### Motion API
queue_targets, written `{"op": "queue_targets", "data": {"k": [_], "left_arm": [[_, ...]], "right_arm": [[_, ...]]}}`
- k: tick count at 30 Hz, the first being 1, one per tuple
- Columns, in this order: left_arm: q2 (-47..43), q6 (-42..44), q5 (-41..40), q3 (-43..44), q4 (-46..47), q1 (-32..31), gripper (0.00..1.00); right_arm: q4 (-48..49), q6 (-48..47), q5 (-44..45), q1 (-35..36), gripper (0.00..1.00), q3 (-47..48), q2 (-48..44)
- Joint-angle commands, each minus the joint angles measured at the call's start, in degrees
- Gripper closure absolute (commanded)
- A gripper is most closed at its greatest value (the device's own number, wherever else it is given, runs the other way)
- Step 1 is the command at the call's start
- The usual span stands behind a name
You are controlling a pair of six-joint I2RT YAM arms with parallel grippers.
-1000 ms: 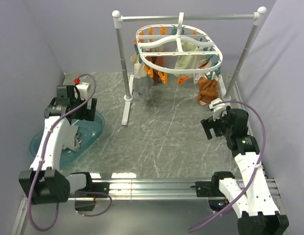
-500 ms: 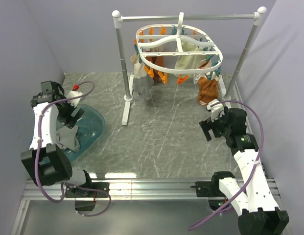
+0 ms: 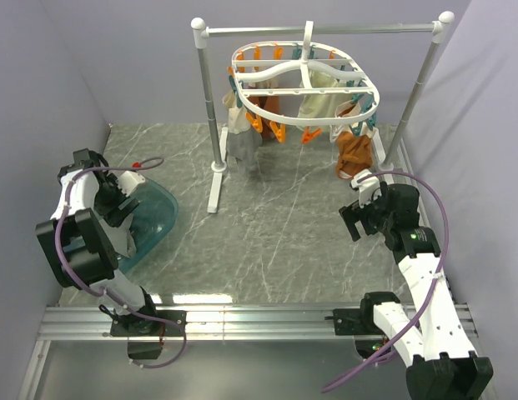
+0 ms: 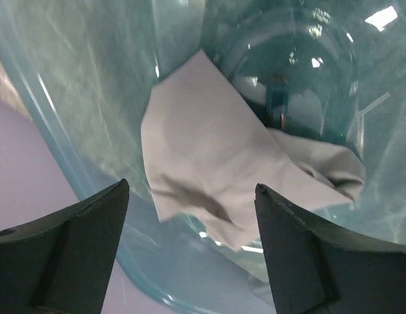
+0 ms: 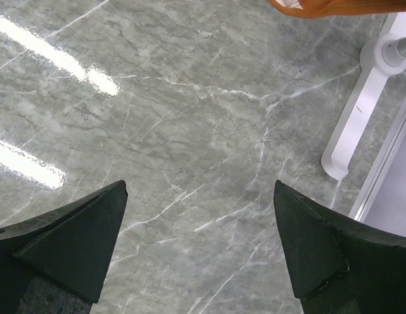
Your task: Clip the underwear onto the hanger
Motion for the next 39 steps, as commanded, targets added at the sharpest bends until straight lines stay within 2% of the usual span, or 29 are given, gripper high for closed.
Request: {"op": "queue_targets", "data": {"k": [1, 7, 13, 15, 16, 17, 19, 20, 22, 23, 28, 30, 37, 39], "left_arm": [[1.0, 4.4, 4.7, 0.3, 2.5, 0.1, 0.18], [3.8, 11.0, 4.3, -3.1, 5.0, 0.2, 0.22], [6.6, 12.2, 3.3, -5.8, 8.3, 0.1, 0.24], [7.6, 11.9, 3.5, -5.6, 8.6, 0.1, 0.27], [8.7, 11.8, 3.8, -5.2, 8.1, 0.1, 0.3], [9.4, 11.7, 4.1, -4.8, 7.6, 0.1, 0.37], [11.0, 11.3, 4.3, -4.5, 6.6, -0.3, 0.45], [11.2, 11.0, 4.2, -4.5, 6.5, -0.5, 0.54], [11.2, 10.7, 4.9, -4.6, 6.3, -0.9, 0.63], [10.8, 10.6, 5.3, -4.5, 5.9, -1.1, 0.72], [3.6, 8.1, 9.8, -1.5, 3.2, -1.5, 0.88], [1.3, 6.8, 10.7, 0.3, 1.0, -1.5, 0.98], [-5.9, -1.6, 19.9, 14.6, -11.2, -1.3, 1.0], [-7.7, -3.5, 23.5, 16.3, -13.5, -1.3, 1.0]], "right_arm": [[-0.6, -0.6, 0.0, 0.5, 0.0, 3.4, 0.6], [-1.6, -0.7, 0.1, 0.6, 0.0, 4.8, 1.2], [-1.4, -0.4, 0.4, 0.6, 0.0, 5.5, 1.8], [-1.4, -0.3, 0.5, 0.6, 0.0, 5.5, 1.7], [-1.3, -0.3, 0.6, 0.6, 0.0, 5.3, 1.7], [-1.3, -0.3, 0.6, 0.6, 0.0, 5.1, 1.6], [-1.3, -0.1, 0.3, 0.6, 0.0, 5.1, 1.5], [-1.3, 0.0, 0.1, 0.6, 0.0, 5.2, 1.4], [-1.6, 0.2, -0.2, 0.5, 0.0, 5.5, 1.5], [-1.6, 0.0, -0.3, 0.6, 0.0, 5.7, 1.5], [-1.8, -0.3, -0.1, 0.6, 0.0, 5.8, 1.0], [-1.6, -0.1, -0.5, 0.6, 0.0, 5.5, 0.7], [-0.7, 0.8, -2.7, 0.5, 0.0, 5.0, 0.4], [-0.9, 0.9, -3.3, 0.6, 0.0, 5.2, 0.2]]}}
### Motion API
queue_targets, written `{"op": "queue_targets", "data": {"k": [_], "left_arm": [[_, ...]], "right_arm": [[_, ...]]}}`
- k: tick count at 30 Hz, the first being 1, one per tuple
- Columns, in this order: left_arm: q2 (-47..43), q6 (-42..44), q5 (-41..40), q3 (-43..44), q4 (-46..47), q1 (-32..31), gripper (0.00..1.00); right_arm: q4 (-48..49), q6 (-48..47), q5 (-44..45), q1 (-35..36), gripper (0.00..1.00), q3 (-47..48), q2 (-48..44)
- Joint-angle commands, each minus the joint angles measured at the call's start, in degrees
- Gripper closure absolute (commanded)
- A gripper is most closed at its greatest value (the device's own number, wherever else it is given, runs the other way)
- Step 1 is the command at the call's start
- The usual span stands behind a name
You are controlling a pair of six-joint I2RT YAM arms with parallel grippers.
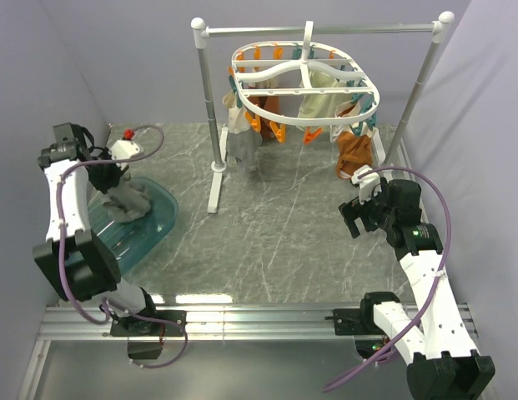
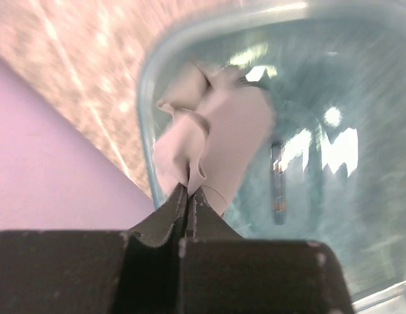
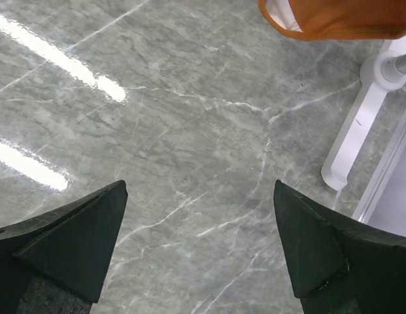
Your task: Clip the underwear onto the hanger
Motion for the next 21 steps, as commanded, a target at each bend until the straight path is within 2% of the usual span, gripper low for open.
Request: {"op": "queue_targets", "data": {"k": [1, 5, 9, 17, 21], "left_arm": [[-6.4, -6.1, 10.5, 5.2, -8.4, -0.1, 1.0], [-11.5, -9.8, 19.2, 7.6, -12.8, -0.2, 1.0], [-16.6, -16.0, 26.3, 10.6, -14.2, -5.0, 1.0], [-25.7, -39.1, 34.8, 9.4, -2.0, -18.3, 1.0], [-27.9, -51.2, 39.7, 0.1, 7.1, -25.3, 1.0]], "right_arm": [[0.6, 0.6, -2.4, 0.3, 0.0, 2.3, -1.1], [0.1, 0.9, -4.6, 0.3, 0.0, 3.3, -0.4], [-0.5, 1.8, -7.4, 0.4, 0.0, 4.5, 0.6], [-0.6, 3.2, -13.8, 0.3, 0.0, 4.3, 0.4], [-1.9, 2.8, -15.9, 0.4, 0.0, 3.9, 0.5]]}}
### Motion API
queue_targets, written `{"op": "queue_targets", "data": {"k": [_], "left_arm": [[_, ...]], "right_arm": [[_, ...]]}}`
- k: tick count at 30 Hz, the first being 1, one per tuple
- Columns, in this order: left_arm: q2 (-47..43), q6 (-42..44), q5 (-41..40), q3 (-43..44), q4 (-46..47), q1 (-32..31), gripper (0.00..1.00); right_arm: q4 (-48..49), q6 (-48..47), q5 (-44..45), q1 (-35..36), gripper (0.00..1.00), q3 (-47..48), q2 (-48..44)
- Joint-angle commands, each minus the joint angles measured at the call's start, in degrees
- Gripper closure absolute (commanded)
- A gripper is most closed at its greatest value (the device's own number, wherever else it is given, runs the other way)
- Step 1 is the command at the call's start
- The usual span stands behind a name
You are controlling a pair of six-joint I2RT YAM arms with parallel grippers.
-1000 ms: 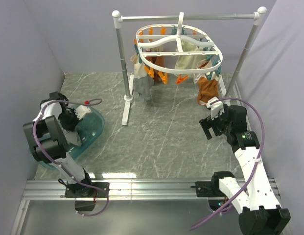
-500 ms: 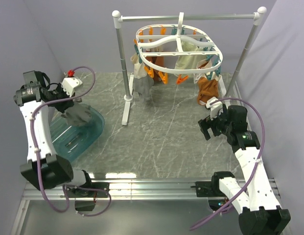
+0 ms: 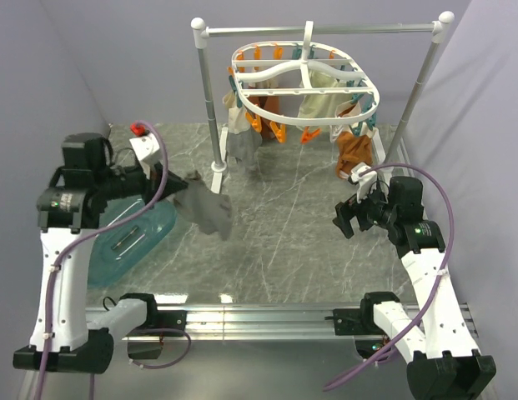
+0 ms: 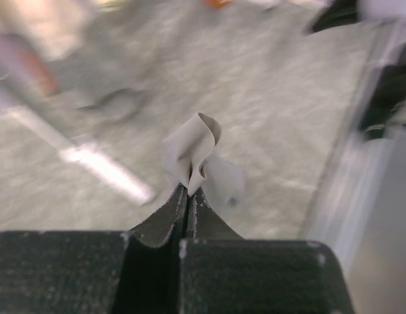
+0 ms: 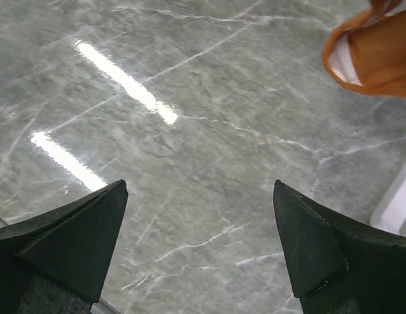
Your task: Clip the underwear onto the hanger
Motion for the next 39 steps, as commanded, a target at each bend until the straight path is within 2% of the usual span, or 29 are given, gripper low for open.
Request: {"op": "queue_targets", "data": {"k": [1, 5, 6, 8, 9, 11, 13, 16, 18, 21, 23, 25, 27, 31, 34, 36, 39], "left_arm": [[-0.9, -15.0, 7.2, -7.9, 10.9, -5.5, 1.0], [-1.6, -20.1, 8.4, -19.5, 22.4, -12.8, 1.0], [-1.5, -19.4, 6.1, -22.8, 23.8, -17.2, 1.0], [0.8, -17.0, 4.2, -25.3, 24.3, -21.4, 1.0], [1.9, -13.5, 3.9, -27.0, 23.5, -24.5, 1.0], [5.9, -10.1, 4.8, -28.0, 21.8, -26.6, 1.0], [10.0, -6.2, 6.5, -27.7, 21.2, -28.7, 1.0], [14.6, 0.1, 9.9, -23.4, 16.5, -30.9, 1.0], [16.1, 3.4, 12.4, -19.4, 12.1, -33.8, 1.0], [16.7, 3.3, 15.1, -16.0, 11.1, -37.2, 1.0], [15.8, -0.6, 16.7, -15.9, 14.5, -37.8, 1.0], [14.7, -8.6, 18.7, -17.5, 22.7, -37.9, 1.0], [14.7, -11.4, 18.2, -19.8, 25.7, -37.9, 1.0], [19.5, -7.6, 13.1, -22.7, 24.4, -37.7, 0.98], [25.8, 1.4, 9.3, -23.2, 18.2, -36.5, 0.95], [30.0, 7.5, 7.5, -23.1, 16.3, -33.9, 0.93], [34.4, 12.2, 3.7, -22.0, 14.9, -29.7, 0.88]], "right_arm": [[-1.3, 0.1, -3.9, 0.3, 0.02, 1.3, -0.2], [-1.7, 0.8, -5.4, 0.3, 0.07, 0.4, 0.5], [-1.9, 1.0, -5.9, 0.4, 0.09, 0.1, 0.7], [-2.0, 2.1, -6.9, 0.4, 0.16, -0.3, 1.5], [-2.1, 2.3, -7.1, 0.4, 0.23, -0.4, 1.8], [-2.2, 3.2, -7.2, 0.4, 0.28, -0.8, 2.6], [-2.1, 4.2, -7.4, 0.3, 0.36, -1.3, 3.1], [-2.1, 5.1, -7.5, 0.4, 0.43, -1.6, 3.7], [-2.0, 5.5, -7.1, 0.3, 0.46, -1.8, 3.8], [-1.6, 5.8, -6.8, 0.3, 0.49, -1.9, 3.9], [-1.5, 6.2, -7.0, 0.3, 0.51, -1.9, 4.4], [-1.1, 6.5, -7.2, 0.3, 0.51, -2.1, 5.1], [-0.6, 6.5, -7.2, 0.3, 0.52, -2.2, 5.6], [0.2, 7.0, -6.8, 0.3, 0.54, -1.8, 8.4], [0.4, 7.3, -6.8, 0.4, 0.56, -1.3, 10.1], [0.5, 7.5, -6.8, 0.3, 0.58, -1.1, 10.9], [0.5, 7.9, -6.3, 0.4, 0.63, -0.8, 12.1]]}}
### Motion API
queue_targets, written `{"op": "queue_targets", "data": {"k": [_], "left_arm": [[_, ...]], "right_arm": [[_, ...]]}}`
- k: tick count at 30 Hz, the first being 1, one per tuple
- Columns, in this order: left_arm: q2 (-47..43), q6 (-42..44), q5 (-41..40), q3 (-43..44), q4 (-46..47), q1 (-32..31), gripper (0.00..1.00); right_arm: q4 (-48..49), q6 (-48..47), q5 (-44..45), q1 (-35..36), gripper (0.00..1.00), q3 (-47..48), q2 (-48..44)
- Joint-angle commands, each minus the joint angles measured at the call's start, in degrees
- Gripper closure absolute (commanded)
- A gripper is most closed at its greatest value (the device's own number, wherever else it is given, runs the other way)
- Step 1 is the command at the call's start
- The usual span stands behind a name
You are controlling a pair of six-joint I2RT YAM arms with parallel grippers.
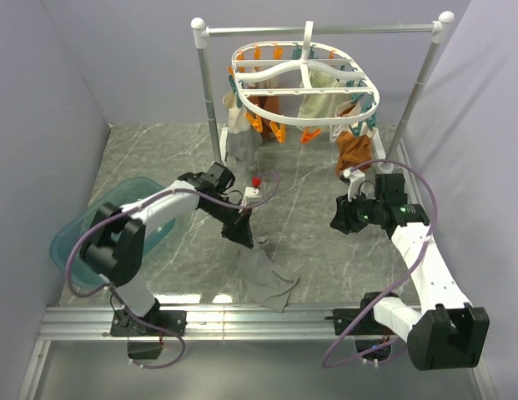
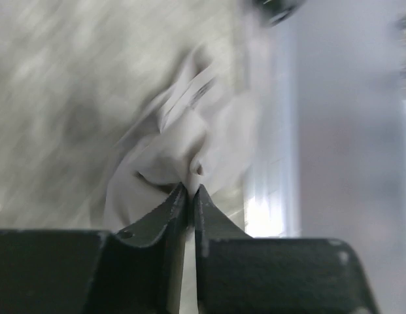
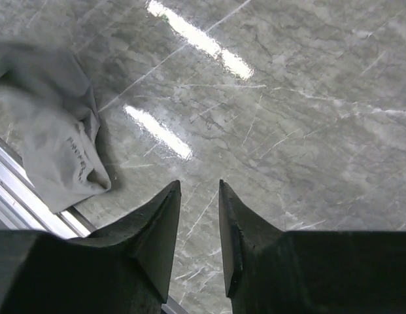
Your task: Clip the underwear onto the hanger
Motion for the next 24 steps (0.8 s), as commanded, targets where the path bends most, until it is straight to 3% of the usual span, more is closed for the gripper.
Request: {"op": "queue_targets", "data": {"k": [1, 8, 15, 19, 24], "left_arm": [[2.8, 10.3, -7.3, 1.2, -3.8, 4.2, 0.85], [0.9, 11.7, -23.9, -1.6, 3.5, 6.1, 0.73], [-6.4, 26.2, -22.7, -3.7, -3.9, 7.3, 0.41], [-6.0, 26.3, -22.1, -0.7, -2.7, 4.1, 0.4], [-2.7, 25.5, -24.9, -0.1, 1.9, -2.2, 0.47]], "right_arm": [[1.6, 1.0, 0.1, 0.4, 0.64, 1.2, 0.9], [0.0, 1.0, -0.4, 1.2, 0.73, 2.7, 4.0], [-4.0, -2.9, -0.8, 3.2, 0.73, 4.1, 9.1], [-6.8, -3.5, 0.6, 7.0, 0.75, 5.6, 13.3], [-9.3, -2.5, -0.9, 9.4, 0.78, 6.7, 18.2]]}}
